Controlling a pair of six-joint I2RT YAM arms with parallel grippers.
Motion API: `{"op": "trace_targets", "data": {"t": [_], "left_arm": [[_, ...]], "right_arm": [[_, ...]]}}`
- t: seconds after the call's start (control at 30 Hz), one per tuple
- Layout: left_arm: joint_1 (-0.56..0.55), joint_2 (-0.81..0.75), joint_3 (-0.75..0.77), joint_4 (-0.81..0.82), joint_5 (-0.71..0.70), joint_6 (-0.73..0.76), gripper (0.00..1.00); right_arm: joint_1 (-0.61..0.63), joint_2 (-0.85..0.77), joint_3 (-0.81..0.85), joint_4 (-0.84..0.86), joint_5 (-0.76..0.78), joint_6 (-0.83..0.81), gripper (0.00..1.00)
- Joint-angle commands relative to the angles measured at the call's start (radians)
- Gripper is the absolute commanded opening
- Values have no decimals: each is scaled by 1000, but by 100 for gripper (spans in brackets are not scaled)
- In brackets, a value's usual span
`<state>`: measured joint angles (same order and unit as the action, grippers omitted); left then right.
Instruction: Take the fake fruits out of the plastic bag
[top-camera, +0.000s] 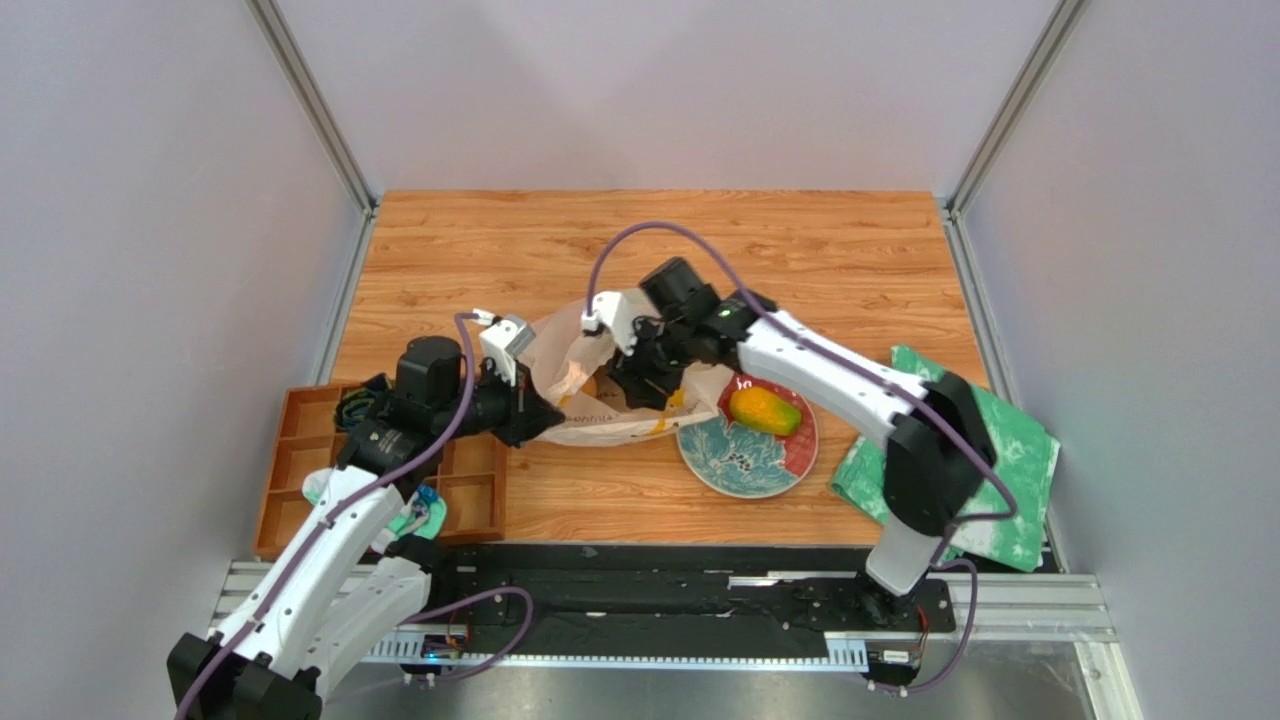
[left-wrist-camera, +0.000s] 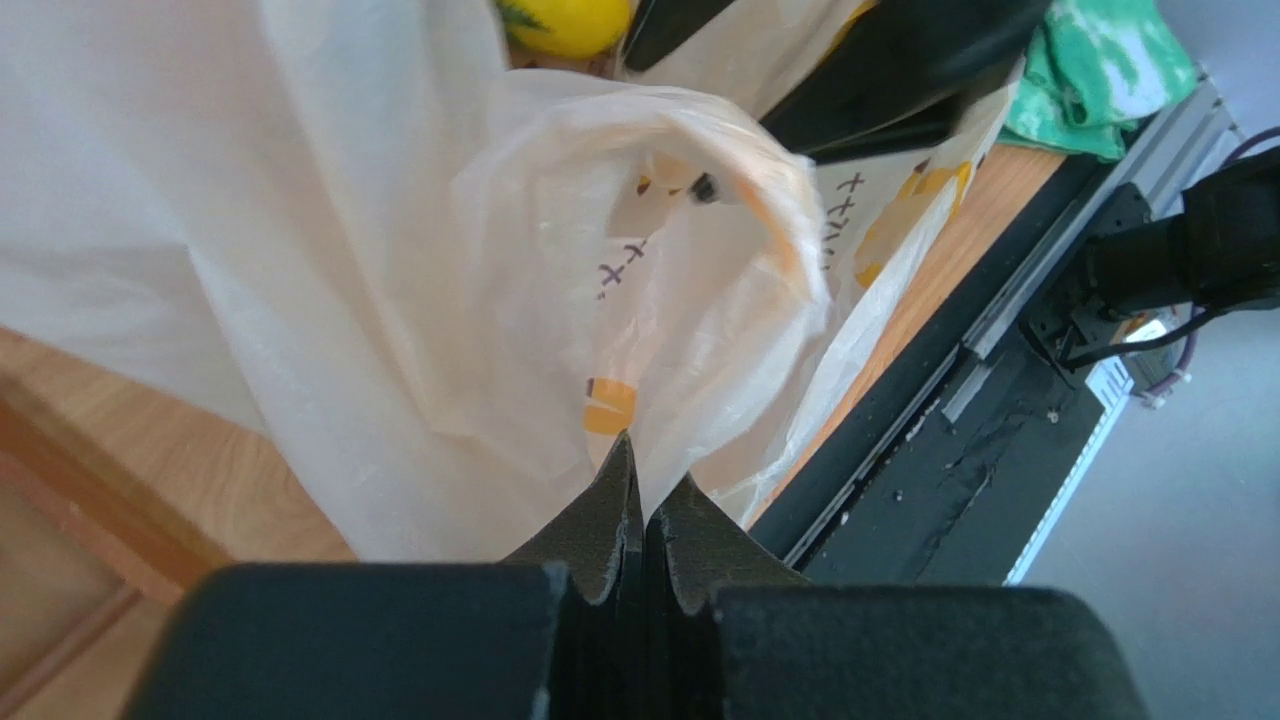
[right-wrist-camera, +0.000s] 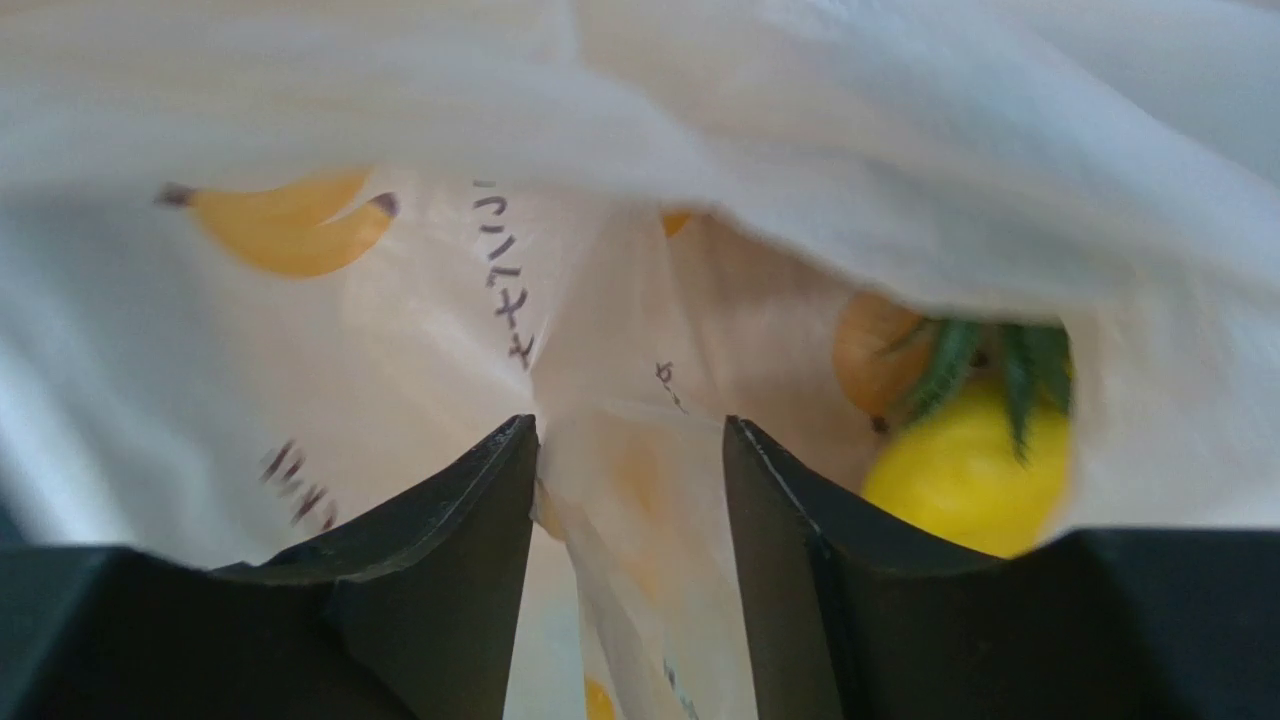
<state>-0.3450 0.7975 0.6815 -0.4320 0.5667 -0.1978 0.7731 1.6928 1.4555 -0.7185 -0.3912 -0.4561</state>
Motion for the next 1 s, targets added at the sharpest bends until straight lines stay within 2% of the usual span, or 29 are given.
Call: {"op": "trace_targets", "data": {"t": [0.0, 0.1, 0.23, 0.33, 0.37, 0.53, 0.67, 0.77, 0.9, 0.97], "left_arm": [[11, -69, 16, -151, -165, -26, 0], [23, -92, 17, -197, -336, -77, 0], [29, -122, 1, -185, -307, -69, 0], [29, -116, -20, -188, -359, -84, 0], [29, -101, -33, -173, -366, -86, 0], [29, -66, -63, -128, -352, -98, 0], [29, -96, -46, -94, -265, -101, 0], [28, -119, -31, -82, -278, -126, 0], [29, -132, -54, -47, -281, -170, 0], [32, -155, -68, -25, -291, -184, 0]], "right_arm": [[78, 123, 37, 67, 74, 115, 51], [179, 96, -49, 18, 8, 105, 50], [259, -50, -271, 141, 83, 229, 57], [272, -126, -308, 162, 182, 198, 63], [270, -131, -278, 160, 239, 188, 66], [212, -27, -78, 154, 262, 162, 67], [200, 68, 84, 120, 261, 73, 65], [183, 88, 192, 44, 253, 19, 65], [157, 56, 268, -92, 238, -76, 70], [143, 45, 331, -143, 171, -104, 71]]}}
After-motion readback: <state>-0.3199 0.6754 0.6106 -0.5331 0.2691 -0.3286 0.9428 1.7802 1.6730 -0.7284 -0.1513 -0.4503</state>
